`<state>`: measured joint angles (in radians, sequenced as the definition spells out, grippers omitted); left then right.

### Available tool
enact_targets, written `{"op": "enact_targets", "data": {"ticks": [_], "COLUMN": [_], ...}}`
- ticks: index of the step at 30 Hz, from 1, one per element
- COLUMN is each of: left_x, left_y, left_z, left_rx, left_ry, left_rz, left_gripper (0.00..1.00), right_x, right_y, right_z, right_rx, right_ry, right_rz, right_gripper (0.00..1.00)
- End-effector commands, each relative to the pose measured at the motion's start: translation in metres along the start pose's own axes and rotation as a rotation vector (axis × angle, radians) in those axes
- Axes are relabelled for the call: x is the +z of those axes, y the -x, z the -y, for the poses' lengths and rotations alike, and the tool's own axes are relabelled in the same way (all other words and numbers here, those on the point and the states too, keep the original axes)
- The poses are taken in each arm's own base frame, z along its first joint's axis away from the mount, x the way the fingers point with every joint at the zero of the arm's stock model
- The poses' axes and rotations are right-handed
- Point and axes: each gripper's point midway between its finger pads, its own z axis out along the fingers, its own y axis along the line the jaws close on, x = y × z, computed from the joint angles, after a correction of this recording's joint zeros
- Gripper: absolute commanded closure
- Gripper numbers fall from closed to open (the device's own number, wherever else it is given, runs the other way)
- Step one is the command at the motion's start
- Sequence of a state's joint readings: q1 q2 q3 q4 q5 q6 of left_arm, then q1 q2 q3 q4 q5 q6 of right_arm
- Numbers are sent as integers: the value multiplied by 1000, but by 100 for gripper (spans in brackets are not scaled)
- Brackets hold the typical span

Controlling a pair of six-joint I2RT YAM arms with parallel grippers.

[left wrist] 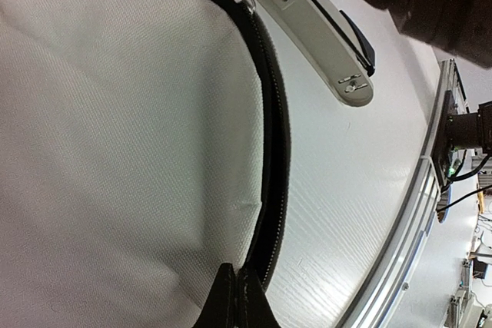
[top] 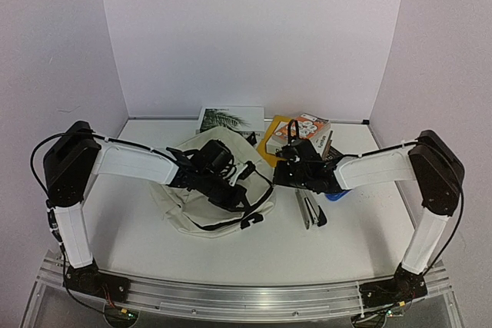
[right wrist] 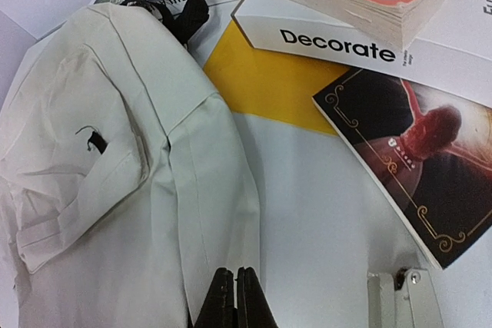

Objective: Pack the student bag
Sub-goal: Unzip the student bag at the center of the board.

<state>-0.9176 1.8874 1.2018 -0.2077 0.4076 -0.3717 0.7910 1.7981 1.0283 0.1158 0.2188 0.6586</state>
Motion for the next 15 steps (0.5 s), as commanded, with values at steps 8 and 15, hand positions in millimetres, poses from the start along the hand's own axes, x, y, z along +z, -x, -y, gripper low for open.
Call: {"op": "enact_targets", "data": {"ticks": [8, 15], "left_x": [-19, -25], "left_y": [-33, -55], "left_z": [0, -15], "left_rx": [-43, -82], "left_ry": [47, 105], "left_rz": [-64, -92], "left_gripper": [100, 100], "right_x": [42, 47], "right_y": [17, 17], "right_z": [-35, -57], "right_rx": [-11, -4], "right_ry": [89, 195], "right_rz": [14, 1], "right_gripper": [100, 100]}}
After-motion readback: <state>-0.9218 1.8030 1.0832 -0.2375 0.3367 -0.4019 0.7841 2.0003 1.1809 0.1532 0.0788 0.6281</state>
